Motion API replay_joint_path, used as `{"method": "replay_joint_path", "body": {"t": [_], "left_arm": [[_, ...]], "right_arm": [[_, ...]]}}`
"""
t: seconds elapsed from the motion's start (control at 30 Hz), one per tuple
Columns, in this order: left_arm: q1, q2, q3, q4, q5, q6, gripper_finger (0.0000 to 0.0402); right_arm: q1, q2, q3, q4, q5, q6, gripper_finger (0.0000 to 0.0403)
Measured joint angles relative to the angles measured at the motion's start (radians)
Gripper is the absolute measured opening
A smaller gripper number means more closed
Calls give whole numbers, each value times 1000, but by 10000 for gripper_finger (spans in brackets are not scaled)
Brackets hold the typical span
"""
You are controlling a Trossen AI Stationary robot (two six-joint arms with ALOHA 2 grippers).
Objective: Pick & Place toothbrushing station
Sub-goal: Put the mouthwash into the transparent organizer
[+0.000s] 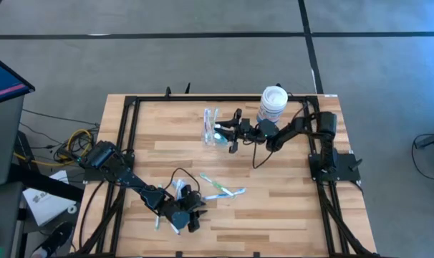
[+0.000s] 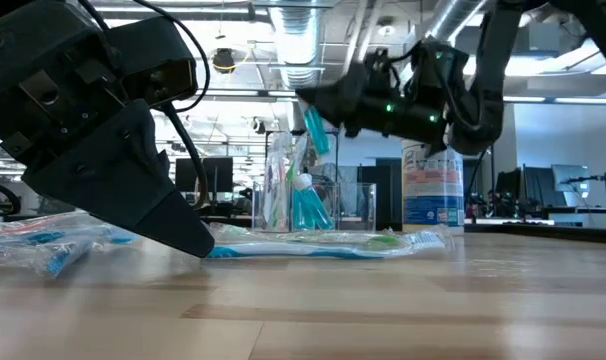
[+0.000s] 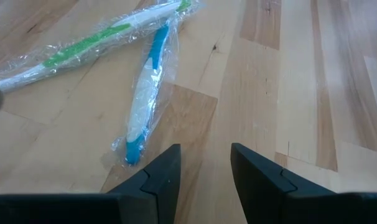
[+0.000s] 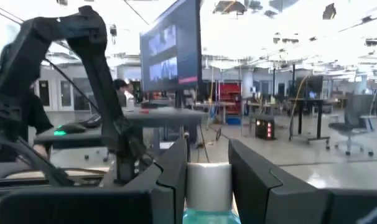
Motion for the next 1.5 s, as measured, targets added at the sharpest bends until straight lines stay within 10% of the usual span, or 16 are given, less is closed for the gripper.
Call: {"method": "replay_joint_path", "body": {"t": [1.5], "left_arm": [[0, 0, -2, 10, -6, 4, 137]], "right_arm": [[-81, 135, 45, -2, -23, 59, 89]]}}
